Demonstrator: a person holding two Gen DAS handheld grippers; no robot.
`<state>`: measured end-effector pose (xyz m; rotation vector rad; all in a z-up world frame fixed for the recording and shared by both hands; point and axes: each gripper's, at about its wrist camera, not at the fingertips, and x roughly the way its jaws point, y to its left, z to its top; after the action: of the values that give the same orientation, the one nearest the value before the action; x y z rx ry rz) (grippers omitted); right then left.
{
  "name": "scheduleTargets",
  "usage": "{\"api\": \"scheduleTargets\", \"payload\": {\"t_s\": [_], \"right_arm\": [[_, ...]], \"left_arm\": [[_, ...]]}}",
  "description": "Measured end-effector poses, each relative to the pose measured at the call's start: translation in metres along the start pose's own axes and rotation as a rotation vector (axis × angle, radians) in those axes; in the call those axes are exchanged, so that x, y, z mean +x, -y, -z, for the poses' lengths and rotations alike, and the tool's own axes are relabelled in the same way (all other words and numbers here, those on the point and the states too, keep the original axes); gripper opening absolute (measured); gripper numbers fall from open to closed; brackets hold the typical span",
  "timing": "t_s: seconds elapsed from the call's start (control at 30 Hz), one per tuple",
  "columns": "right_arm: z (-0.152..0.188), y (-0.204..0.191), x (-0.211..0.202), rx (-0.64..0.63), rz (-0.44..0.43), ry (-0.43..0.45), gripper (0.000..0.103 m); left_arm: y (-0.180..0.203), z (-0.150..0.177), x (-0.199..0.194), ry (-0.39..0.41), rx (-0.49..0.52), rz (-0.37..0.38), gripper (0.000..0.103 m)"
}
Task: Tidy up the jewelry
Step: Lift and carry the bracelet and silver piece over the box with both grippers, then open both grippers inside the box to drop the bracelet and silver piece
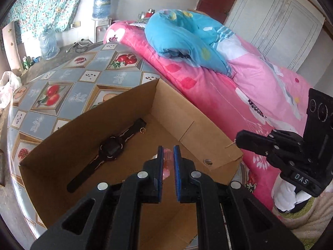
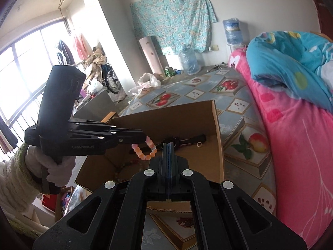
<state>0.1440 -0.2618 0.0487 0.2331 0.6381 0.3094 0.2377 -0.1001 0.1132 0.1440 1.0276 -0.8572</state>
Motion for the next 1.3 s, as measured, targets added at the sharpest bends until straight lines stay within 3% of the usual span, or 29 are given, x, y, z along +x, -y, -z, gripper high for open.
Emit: {"api": "scheduleTargets", "payload": {"t_s": [0.23, 0.37, 0.57, 0.7, 0.87, 1.0, 1.13, 1.3], "right_arm": [[0.002, 0.022, 0.0, 0.037, 0.022, 0.002, 0.0], [0.002, 0.032, 0.001, 0.052, 0.034, -0.014, 0.0], [-0.019, 0.029, 0.01, 0.024, -0.019, -0.064, 0.0], [-0.037, 0.015, 0.042, -0.014, -0.088, -0.191, 0.0], [-0.045, -0.006, 0.1, -0.09, -0.039, -0.384, 0.0], [-0.042, -0.021, 0.134, -0.157, 0.015, -0.479, 0.002], [-0.038, -0.026, 0.148, -0.174, 0.076, -0.509, 0.004], [-0.044, -0.031, 0.128, -0.158, 0.132, -0.426, 0.011]], "left_arm": [[0.006, -0.023, 0.083, -0.208, -0.028, 0.068, 0.009], [0.012, -0.015, 0.104, -0.295, -0.049, 0.097, 0.024], [0.0, -0.02, 0.049, -0.14, -0.081, 0.075, 0.032], [-0.011, -0.008, -0.013, 0.012, -0.099, 0.011, 0.037], [-0.026, 0.037, -0.084, 0.202, -0.145, -0.093, 0.053], [-0.043, 0.084, -0.117, 0.284, -0.23, -0.163, 0.059], [-0.061, 0.128, -0.134, 0.319, -0.325, -0.17, 0.062], [-0.07, 0.164, -0.145, 0.347, -0.38, -0.175, 0.066]]}}
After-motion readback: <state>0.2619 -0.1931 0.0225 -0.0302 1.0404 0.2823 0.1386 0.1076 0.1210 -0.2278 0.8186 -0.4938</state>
